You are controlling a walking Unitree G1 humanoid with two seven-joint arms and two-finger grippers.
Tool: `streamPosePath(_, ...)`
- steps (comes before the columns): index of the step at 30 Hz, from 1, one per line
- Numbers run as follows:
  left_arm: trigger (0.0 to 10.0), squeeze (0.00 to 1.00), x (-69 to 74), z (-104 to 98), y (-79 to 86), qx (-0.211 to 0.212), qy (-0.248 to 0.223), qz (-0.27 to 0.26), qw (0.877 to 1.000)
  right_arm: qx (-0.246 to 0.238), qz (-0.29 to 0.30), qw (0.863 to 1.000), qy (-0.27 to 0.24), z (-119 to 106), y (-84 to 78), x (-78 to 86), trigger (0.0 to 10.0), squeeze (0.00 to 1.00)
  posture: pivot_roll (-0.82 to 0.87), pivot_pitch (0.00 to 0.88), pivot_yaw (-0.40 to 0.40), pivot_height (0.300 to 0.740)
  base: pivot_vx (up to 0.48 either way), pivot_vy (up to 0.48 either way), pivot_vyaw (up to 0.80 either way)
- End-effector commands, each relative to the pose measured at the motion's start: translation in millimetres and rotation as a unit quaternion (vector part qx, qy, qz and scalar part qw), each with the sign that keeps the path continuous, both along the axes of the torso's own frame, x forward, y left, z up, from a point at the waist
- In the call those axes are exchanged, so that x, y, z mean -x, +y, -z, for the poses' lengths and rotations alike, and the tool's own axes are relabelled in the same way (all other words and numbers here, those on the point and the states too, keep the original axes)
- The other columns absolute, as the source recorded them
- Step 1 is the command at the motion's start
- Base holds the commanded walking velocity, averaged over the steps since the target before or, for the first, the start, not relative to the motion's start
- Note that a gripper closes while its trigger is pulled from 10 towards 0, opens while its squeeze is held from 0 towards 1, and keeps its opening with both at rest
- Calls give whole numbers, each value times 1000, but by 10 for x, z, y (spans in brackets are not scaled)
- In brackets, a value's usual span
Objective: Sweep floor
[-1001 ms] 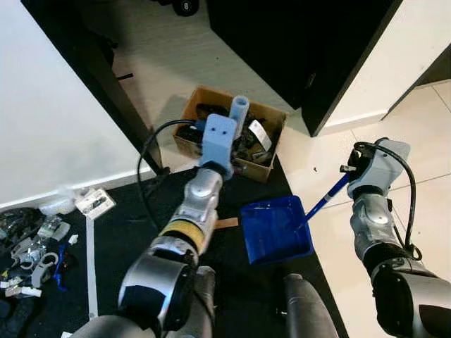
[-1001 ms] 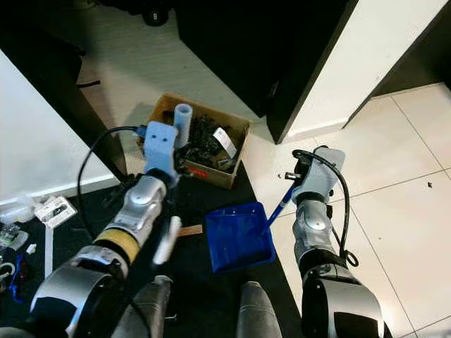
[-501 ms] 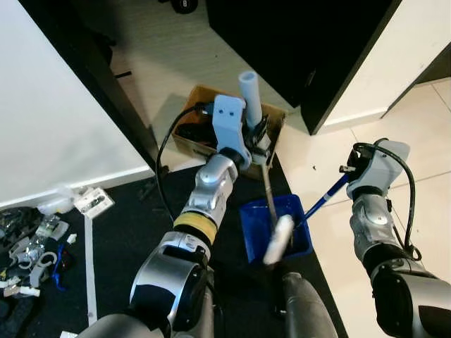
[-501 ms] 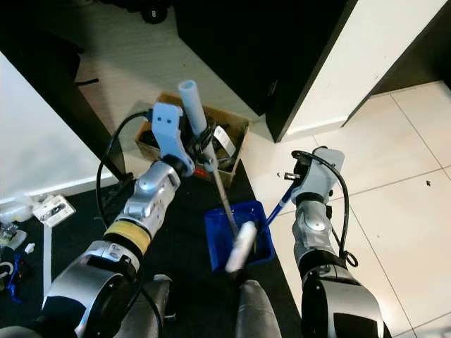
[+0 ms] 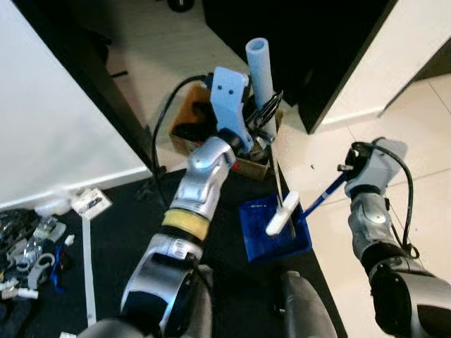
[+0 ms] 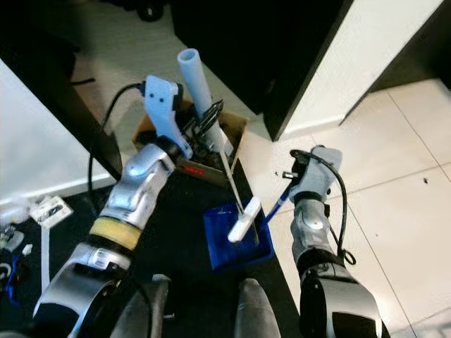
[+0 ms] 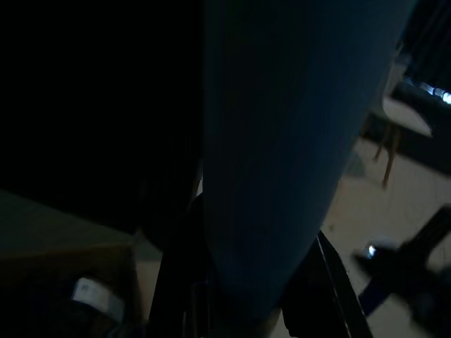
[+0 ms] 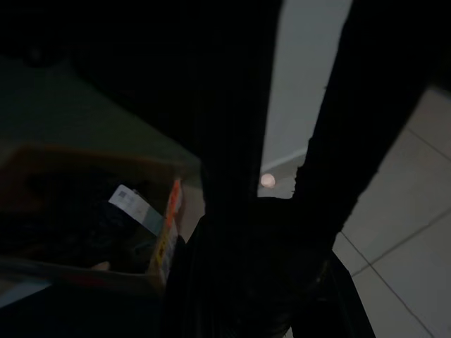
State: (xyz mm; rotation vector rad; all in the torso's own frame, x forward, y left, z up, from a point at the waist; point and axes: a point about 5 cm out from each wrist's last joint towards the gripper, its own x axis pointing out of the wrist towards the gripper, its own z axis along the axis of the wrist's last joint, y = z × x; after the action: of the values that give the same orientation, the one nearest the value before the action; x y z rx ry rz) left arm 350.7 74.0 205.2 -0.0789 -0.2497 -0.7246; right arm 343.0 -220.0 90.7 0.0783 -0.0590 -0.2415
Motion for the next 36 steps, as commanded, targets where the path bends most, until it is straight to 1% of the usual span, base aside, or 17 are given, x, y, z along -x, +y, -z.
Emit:
streamPosePath(1, 10000, 0, 66, -101, 186, 7, -8, 4, 1000, -31, -1, 999, 16, 104, 15, 47, 10000, 0, 27, 238, -7, 740, 0, 0, 0)
streamPosePath(2, 10000, 0, 66, -101, 186, 7, -8, 4, 1000, -31, -1, 999, 16, 104, 15, 47, 10000, 0, 27, 238, -7, 740, 0, 0, 0)
streamPosePath(4, 10000, 0, 100, -147, 439, -7, -11, -17, 1000, -45, -4, 999, 10, 100, 7, 47, 10000, 0, 31, 207, -9, 740, 0, 0, 0)
streamPosePath(5, 10000, 0, 100, -147, 439, -7, -11, -17, 1000, -45, -4, 999, 10, 100, 7, 47, 10000, 0, 31, 207, -9, 740, 0, 0, 0)
streamPosePath(6, 10000, 0, 136, -112, 656, -43, -9, -37, 998, -53, -4, 999, 7, 91, -11, 46, 10000, 0, 34, 188, -12, 740, 0, 0, 0)
streamPosePath(7, 10000, 0, 136, -112, 656, -43, -9, -37, 998, -53, -4, 999, 7, 91, -11, 46, 10000, 0, 34, 188, -12, 740, 0, 0, 0)
streamPosePath(9, 10000, 0, 184, -48, 791, -76, 1, -50, 996, -59, -2, 998, 4, 82, -34, 46, 10000, 0, 36, 179, -12, 740, 0, 0, 0)
streamPosePath(12, 10000, 0, 208, 192, 1025, -137, 26, -115, 984, -75, 10, 997, -16, 17, -107, 34, 10000, 0, 33, 158, -11, 740, 0, 0, 0)
streamPosePath(13, 10000, 0, 208, 192, 1025, -137, 26, -115, 984, -75, 10, 997, -16, 17, -107, 34, 10000, 0, 33, 158, -11, 740, 0, 0, 0)
streamPosePath(16, 10000, 0, 209, 360, 1228, -152, 44, -215, 964, -83, 14, 995, -51, -138, -205, -13, 10000, 0, 22, 139, -9, 740, 0, 0, 0)
streamPosePath(18, 10000, 0, 210, 376, 1261, -154, 46, -233, 959, -84, 14, 995, -57, -169, -223, -23, 10000, 0, 22, 139, -9, 740, 0, 0, 0)
streamPosePath(20, 10000, 0, 195, 466, 1459, -181, 47, -322, 928, -84, 9, 992, -91, -358, -301, -83, 10000, 0, 13, 126, -10, 740, 0, 0, 0)
streamPosePath(22, 10000, 0, 196, 482, 1480, -177, 51, -331, 926, -84, 7, 992, -96, -384, -307, -91, 10000, 0, 6, 121, -11, 740, 0, 0, 0)
streamPosePath(27, 10000, 0, 200, 554, 1467, -134, 81, -340, 927, -85, 1, 990, -112, -480, -318, -124, 10000, 0, 5, 109, -15, 740, 0, 0, 0)
streamPosePath(30, 10000, 0, 207, 697, 1383, -88, 124, -342, 927, -93, 0, 987, -129, -562, -325, -147, 10000, 0, 3, 107, -13, 740, 0, 0, 0)
streamPosePath(32, 10000, 0, 222, 808, 1315, -92, 142, -338, 926, -99, 0, 984, -148, -649, -335, -168, 10000, 0, 3, 107, -13, 740, 0, 0, 0)
streamPosePath(36, 10000, 0, 241, 898, 1248, -104, 145, -330, 927, -120, -5, 978, -172, -796, -341, -218, 10000, 0, -4, 112, -8, 740, 0, 0, 0)
